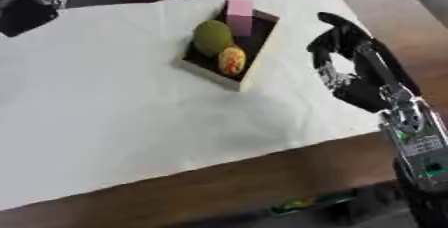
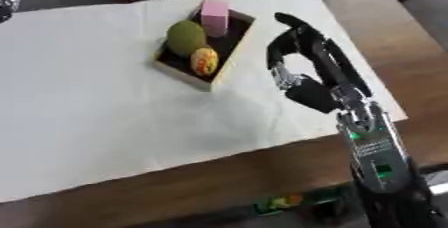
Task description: Pick up objects on the table and place them in the box.
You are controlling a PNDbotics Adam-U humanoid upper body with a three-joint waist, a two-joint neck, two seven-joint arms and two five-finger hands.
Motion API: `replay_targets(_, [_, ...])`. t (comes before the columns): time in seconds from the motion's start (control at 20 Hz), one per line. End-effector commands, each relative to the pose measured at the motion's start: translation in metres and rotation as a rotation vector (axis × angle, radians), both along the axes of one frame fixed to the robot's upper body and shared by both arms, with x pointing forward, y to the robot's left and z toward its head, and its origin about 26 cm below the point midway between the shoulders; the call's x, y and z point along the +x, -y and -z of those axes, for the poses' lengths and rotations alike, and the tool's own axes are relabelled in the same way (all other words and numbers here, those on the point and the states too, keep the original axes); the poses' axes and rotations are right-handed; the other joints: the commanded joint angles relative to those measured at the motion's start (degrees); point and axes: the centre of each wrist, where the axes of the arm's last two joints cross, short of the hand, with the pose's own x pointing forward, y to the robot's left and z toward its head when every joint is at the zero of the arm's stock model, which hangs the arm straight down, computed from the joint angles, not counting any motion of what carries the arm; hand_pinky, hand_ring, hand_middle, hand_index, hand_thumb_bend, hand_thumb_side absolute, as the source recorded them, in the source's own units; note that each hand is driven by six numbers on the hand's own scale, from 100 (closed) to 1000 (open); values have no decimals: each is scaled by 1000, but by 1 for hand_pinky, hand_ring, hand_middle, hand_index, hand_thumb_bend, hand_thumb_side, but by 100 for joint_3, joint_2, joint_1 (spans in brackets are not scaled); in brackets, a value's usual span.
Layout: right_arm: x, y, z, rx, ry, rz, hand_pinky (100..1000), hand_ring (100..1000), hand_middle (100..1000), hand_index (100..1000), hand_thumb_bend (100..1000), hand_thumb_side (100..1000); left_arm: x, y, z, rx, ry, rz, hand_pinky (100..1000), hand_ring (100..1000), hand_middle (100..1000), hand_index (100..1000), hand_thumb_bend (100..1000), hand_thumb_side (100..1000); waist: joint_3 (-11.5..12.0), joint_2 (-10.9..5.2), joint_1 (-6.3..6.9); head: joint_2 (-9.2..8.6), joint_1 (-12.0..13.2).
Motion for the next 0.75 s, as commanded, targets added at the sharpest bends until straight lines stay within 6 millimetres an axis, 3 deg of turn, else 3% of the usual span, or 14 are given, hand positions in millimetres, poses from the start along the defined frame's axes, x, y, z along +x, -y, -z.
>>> replay_targets(0.05, [0,6,-6,-13,26,21,709,687,593,943,100,566,-13,1,-3,-105,44,-6,571,569,625,798,100,557,53,-125,-5,26,85])
replay_targets(0.35, [-2,8,-1,20,16,31,699,673,581,934,100,567,-37,0,41,-307,11,23,569,569,625,789,100,597,180,-201,-11,26,297])
replay_targets(0.75, [-2,6,2,55,4,21,694,662,572,914,100,557,-79,-2,81,-393,-33,48,566,564,618,768,100,656,156,-265,-40,26,506])
